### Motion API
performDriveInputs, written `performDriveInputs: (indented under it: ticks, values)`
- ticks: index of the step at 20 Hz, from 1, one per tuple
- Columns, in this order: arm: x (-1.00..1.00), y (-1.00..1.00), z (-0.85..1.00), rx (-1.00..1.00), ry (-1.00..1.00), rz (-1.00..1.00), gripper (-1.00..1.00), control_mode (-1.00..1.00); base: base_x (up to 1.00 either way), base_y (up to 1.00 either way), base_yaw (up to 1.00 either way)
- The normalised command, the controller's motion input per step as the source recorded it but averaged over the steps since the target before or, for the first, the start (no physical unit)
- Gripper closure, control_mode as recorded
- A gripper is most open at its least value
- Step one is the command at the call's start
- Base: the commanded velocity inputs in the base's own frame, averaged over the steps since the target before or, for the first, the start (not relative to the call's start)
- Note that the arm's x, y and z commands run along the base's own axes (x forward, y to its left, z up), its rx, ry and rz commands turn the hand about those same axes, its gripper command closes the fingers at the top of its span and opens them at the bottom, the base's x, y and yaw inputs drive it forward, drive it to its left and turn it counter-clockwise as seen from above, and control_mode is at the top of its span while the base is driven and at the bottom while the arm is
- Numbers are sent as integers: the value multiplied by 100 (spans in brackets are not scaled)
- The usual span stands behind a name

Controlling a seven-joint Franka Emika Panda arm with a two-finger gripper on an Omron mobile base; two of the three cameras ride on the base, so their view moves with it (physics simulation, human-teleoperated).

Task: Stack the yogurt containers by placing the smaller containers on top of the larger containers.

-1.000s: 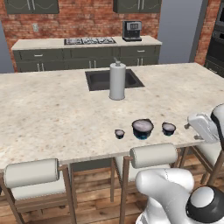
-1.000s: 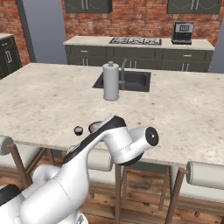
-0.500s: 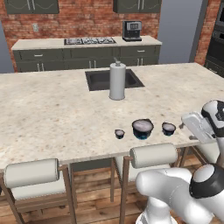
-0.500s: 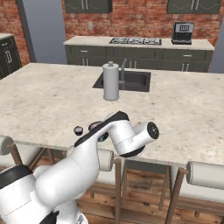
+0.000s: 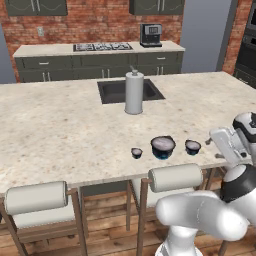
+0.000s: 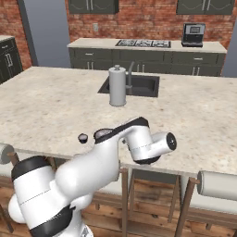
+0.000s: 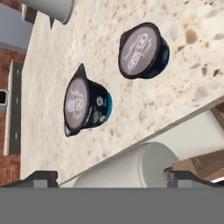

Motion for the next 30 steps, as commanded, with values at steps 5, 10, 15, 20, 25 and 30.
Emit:
performDriveInputs:
  ticks: [5,10,15,20,25,30]
  values:
    - [37,0,-26,1,5,0,-100,-100,0,0,0]
    - [37,0,-25,0,5,0,-100,-100,0,0,0]
    - [32,-4,-20,2,2,0,-100,-100,0,0,0]
    - [29,-6,-19,2,1,0,-100,-100,0,0,0]
    - [26,-11,-19,3,1,0,-100,-100,0,0,0]
    - [26,-10,-19,2,2,0,-100,-100,0,0,0]
